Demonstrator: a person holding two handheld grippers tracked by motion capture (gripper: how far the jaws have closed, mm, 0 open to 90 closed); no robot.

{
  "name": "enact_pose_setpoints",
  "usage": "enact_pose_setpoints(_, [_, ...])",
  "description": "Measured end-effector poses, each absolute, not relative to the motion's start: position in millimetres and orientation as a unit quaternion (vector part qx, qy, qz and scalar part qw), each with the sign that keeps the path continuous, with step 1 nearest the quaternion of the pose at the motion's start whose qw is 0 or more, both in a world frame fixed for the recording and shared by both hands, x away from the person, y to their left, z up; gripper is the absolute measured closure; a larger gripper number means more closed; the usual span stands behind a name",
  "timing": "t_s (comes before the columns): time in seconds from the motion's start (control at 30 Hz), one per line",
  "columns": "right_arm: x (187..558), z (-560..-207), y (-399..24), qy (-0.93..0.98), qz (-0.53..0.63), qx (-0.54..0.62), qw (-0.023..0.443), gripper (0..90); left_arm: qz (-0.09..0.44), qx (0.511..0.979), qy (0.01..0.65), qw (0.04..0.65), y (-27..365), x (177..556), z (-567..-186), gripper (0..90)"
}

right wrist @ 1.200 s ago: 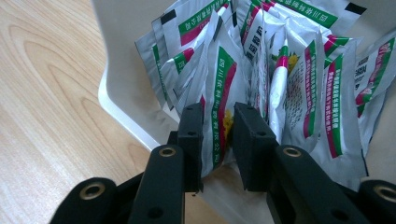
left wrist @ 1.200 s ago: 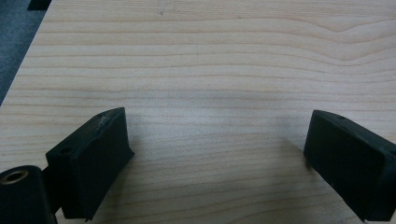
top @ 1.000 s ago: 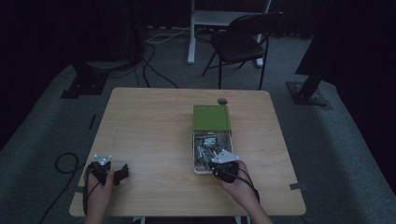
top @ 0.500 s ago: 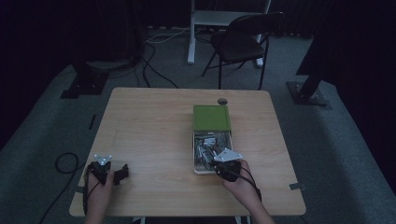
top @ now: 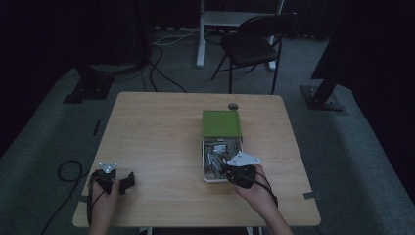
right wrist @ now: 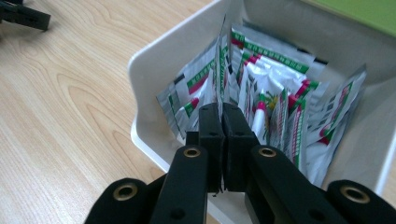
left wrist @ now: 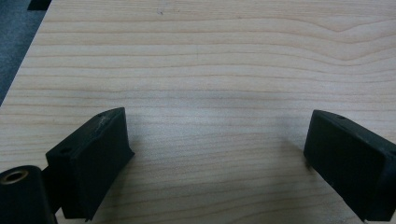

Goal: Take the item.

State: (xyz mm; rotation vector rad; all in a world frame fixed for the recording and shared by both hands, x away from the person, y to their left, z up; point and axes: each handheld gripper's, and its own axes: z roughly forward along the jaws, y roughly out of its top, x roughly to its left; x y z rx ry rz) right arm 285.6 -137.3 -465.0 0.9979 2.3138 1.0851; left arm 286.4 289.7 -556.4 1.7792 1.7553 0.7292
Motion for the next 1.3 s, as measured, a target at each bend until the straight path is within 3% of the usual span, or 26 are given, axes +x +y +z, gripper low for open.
enact_pose_setpoints(0.6, [289.9,-425.8,-155.0,0.797,0.435,0.359,0.214,88.6,0.270,0.659,0.650,0.266,289.7,286.4,-556.4,7.5])
enact_pose_setpoints(1.3, [296.3,-406.2,-221.0,0.754,0.441,0.411,0.262,88.5,0.270,0.659,0.650,0.266,289.7,286.4,-556.4,7.5])
